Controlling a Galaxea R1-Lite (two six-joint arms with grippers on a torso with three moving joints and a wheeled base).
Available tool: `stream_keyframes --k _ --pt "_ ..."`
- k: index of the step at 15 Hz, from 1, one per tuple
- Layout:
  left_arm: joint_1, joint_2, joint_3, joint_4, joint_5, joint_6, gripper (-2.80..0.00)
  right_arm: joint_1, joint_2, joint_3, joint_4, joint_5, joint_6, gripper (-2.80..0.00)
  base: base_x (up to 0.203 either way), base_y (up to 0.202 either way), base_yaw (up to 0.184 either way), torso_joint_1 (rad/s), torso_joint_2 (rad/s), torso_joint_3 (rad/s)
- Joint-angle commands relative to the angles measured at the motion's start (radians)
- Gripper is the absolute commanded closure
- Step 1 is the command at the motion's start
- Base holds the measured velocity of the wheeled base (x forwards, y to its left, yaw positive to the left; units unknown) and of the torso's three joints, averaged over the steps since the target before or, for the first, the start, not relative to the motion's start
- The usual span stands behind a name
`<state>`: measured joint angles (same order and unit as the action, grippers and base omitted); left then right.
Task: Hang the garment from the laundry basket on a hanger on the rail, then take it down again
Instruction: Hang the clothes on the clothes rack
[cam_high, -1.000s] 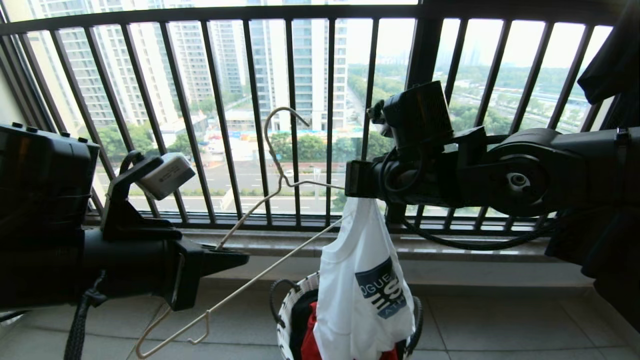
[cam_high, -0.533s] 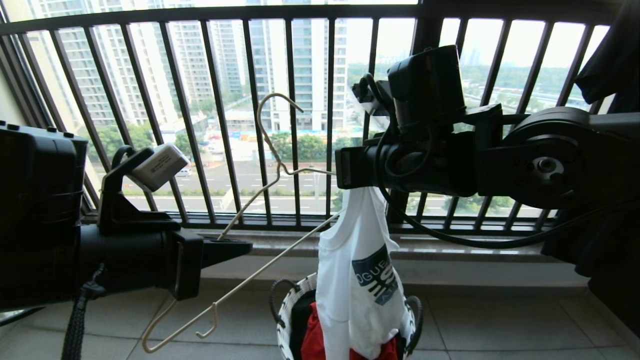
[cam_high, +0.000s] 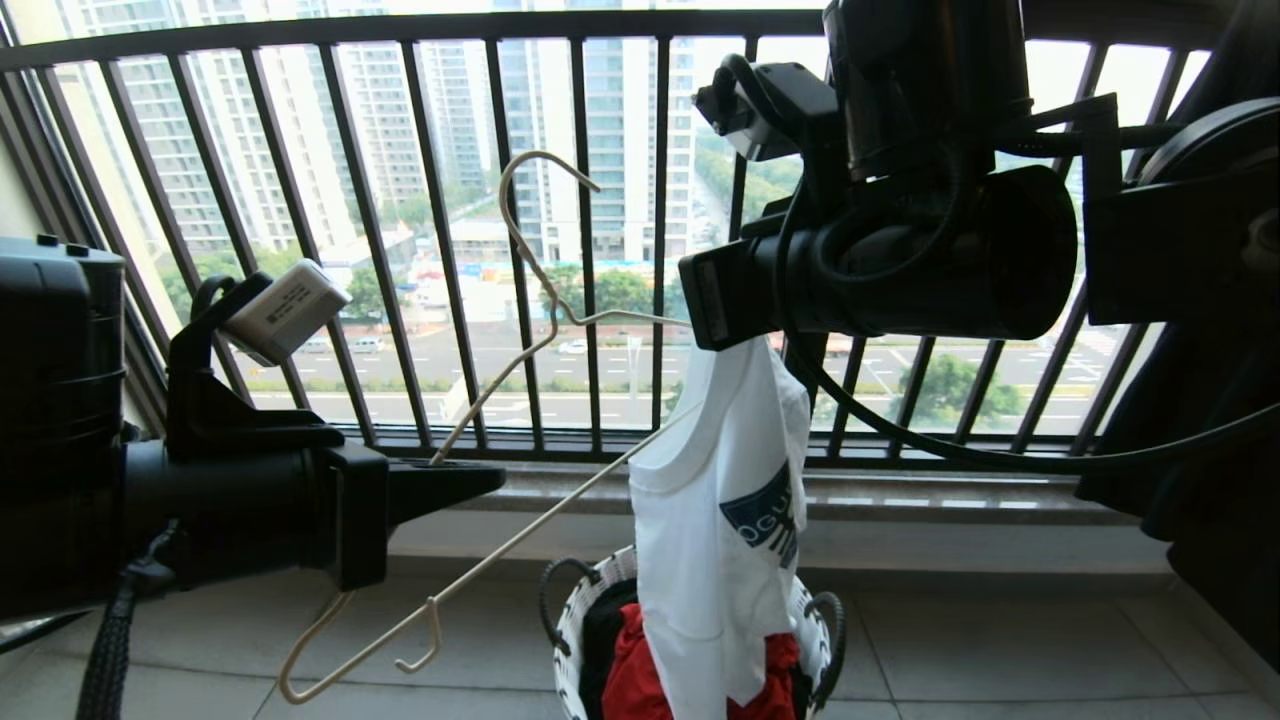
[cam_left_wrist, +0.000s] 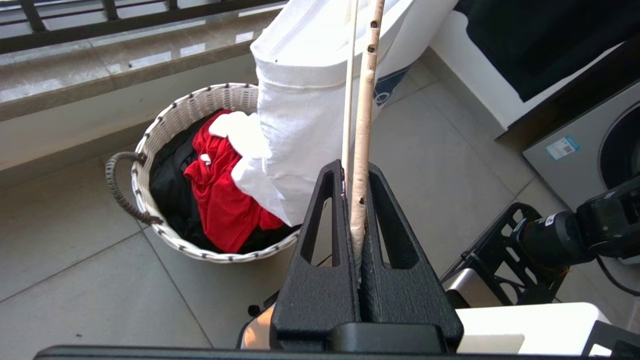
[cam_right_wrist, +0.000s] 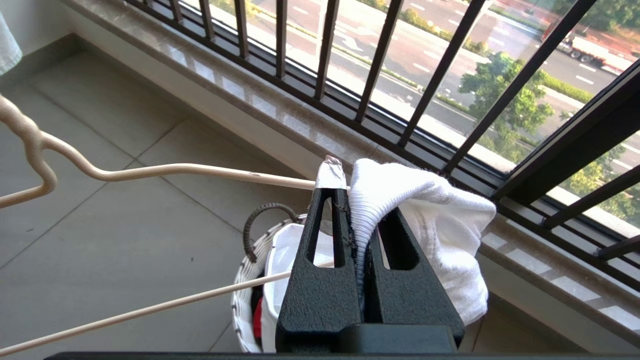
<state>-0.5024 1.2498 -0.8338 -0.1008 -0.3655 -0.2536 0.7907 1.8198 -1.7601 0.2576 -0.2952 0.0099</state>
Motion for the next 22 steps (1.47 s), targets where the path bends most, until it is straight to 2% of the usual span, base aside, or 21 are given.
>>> stream_keyframes --k 1,5,7,10,12,16,20,22 --pt "-0.019 0.001 0.037 -0.103 -0.008 -0.043 0.00 0.040 -0.003 -0.045 0.015 -0.054 -0.076 0.00 0.000 0.000 0.000 0.000 0.00 0.000" --pt "-0.074 0.030 0.048 -0.145 -0.001 -0.090 0.00 0.102 0.015 -0.045 0.012 -0.111 -0.150 0.00 0.000 0.000 0.000 0.000 0.00 0.000" --pt "-0.078 0.043 0.074 -0.220 0.003 -0.106 0.00 0.131 0.021 -0.045 0.007 -0.132 -0.167 0.00 0.000 0.000 0.000 0.000 0.00 0.000" --pt "-0.085 0.063 0.114 -0.367 0.005 -0.176 0.00 0.156 0.032 -0.044 0.000 -0.143 -0.200 0.00 0.000 0.000 0.000 0.000 0.00 0.000" --pt "-0.085 0.090 0.147 -0.460 0.007 -0.189 0.00 0.160 0.032 -0.044 -0.017 -0.156 -0.222 0.00 0.000 0.000 0.000 0.000 0.00 0.000" --pt "-0.101 0.169 0.181 -0.601 0.083 -0.213 0.00 0.169 0.032 -0.038 -0.063 -0.201 -0.300 0.00 0.000 0.000 0.000 0.000 0.00 0.000" --pt "-0.118 0.256 0.238 -0.805 0.126 -0.228 0.00 0.196 0.027 -0.035 -0.064 -0.237 -0.359 0.00 0.000 0.000 0.000 0.000 0.00 0.000" --pt "-0.125 0.263 0.240 -0.812 0.129 -0.228 0.00 0.208 0.027 -0.035 -0.064 -0.257 -0.393 0.00 0.000 0.000 0.000 0.000 0.00 0.000"
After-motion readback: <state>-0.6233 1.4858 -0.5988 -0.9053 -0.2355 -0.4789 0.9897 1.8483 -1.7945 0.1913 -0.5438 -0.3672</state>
